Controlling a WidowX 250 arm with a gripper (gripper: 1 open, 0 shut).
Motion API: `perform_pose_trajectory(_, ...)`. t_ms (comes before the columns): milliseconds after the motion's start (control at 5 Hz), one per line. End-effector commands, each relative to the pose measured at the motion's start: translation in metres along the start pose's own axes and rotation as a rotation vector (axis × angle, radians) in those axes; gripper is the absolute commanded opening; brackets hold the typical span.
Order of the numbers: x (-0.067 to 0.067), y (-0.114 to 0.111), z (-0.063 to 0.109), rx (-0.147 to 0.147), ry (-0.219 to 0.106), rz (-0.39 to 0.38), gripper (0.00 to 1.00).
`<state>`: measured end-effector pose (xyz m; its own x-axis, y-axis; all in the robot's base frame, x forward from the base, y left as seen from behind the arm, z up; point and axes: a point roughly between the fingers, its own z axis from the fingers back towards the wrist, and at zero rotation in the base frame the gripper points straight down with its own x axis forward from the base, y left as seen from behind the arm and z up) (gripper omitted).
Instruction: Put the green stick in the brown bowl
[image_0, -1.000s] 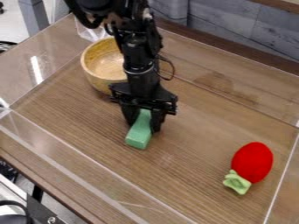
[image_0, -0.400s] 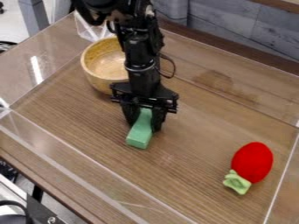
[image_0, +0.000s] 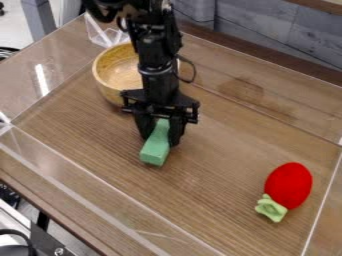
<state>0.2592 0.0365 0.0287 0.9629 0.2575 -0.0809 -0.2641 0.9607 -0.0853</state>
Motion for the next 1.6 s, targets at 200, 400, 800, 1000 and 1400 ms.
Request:
perform_pose_trajectory(200, 0.013, -0.009, 0.042, -0.042, -0.075, 0.048, 0.00)
perform_pose_trajectory(400, 0.017, -0.013, 0.062, -0.072, -0.088, 0.054, 0.00)
perform_pose_trajectory(800, 0.033, 0.003, 0.079, -0.117, -0.119, 0.049, 0.00)
perform_pose_trajectory(1000, 0.029, 0.005, 0.084, -0.131, -0.137, 0.112, 0.00)
perform_pose_trajectory(1400, 0.019, 0.008, 0.078, -0.142, -0.144, 0.151, 0.00)
